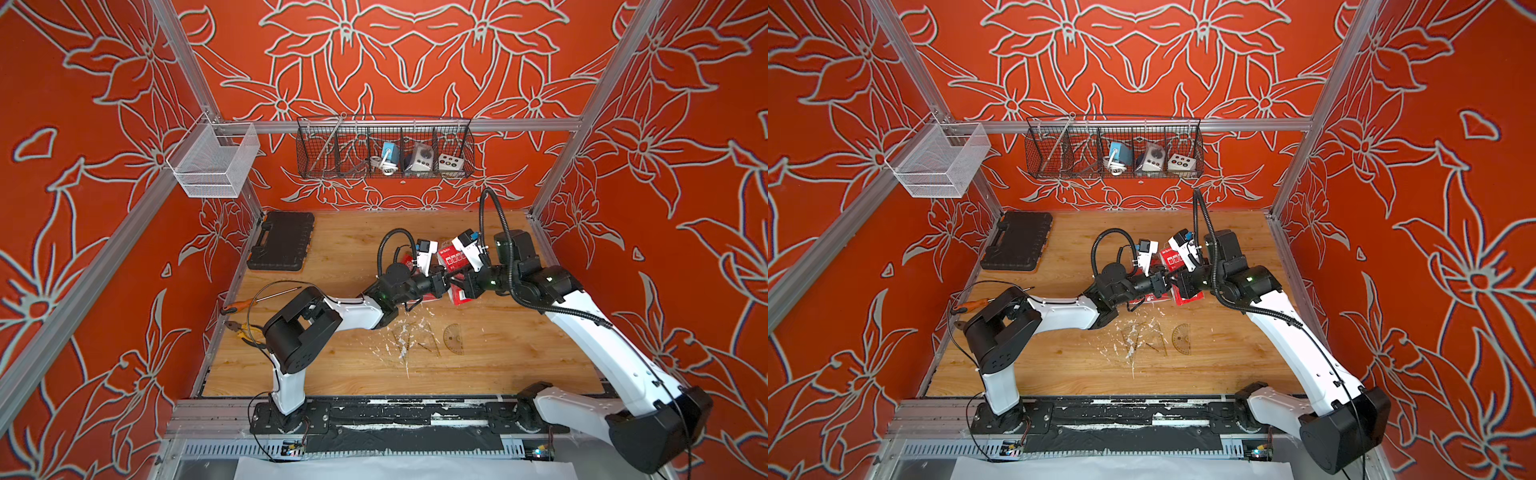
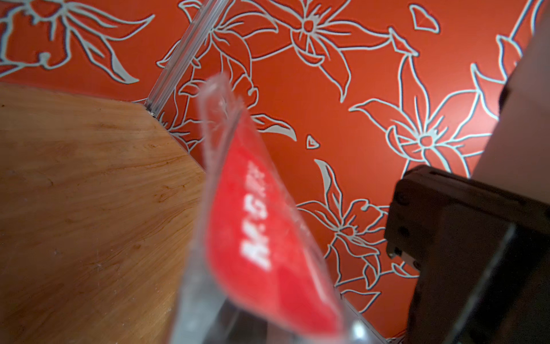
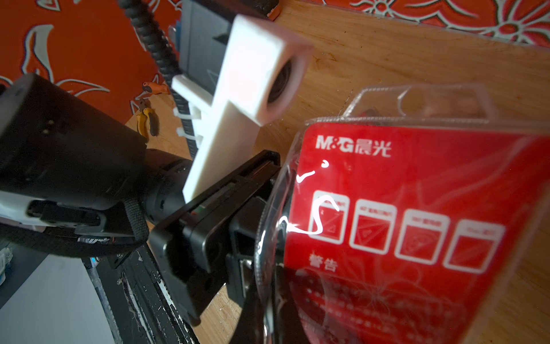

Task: Open the ruler set and take out the ruler
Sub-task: Take out the ruler from the ruler set bag.

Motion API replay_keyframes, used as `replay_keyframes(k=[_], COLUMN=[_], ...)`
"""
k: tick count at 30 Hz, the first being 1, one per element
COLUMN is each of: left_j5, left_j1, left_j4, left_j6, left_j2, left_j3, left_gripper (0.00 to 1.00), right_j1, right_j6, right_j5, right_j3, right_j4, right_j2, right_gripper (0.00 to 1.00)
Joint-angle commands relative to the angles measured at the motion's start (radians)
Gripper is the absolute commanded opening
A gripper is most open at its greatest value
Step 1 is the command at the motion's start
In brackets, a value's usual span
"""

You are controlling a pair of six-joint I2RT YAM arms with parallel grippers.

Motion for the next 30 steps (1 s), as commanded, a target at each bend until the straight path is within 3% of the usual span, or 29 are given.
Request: replay_keyframes(k=[1,3,20,30], left_j5=[0.065,0.068,0.086,-0.045], left_j1=[-0.02,-0.02,-0.021,-0.02], left_j4=[0.101,0.092,-0.181,-0.219], left_j6=[0.025,0.031,0.214,0.241], left_j2=[-0.04,-0.044,-0.162,-0.224], left_j3=[0.047,0.044,-0.051,-0.11], left_gripper=[0.06,0.0,0.0,0.0], right_j1=[0.015,0.014,-0.027,-0.036], right_j6=[-0.011,-0.011,0.16,0.162], right_j5=[-0.032,-0.013,0.209,0.199], right_j3=[-0.019,-0.017,-0.059,-0.091], right_j4=[-0.032,-0.035,0.165,0.193], right_j2=[-0.008,-0.016,-0.071,-0.082], right_gripper=[0.0,0.0,0.0,0.0])
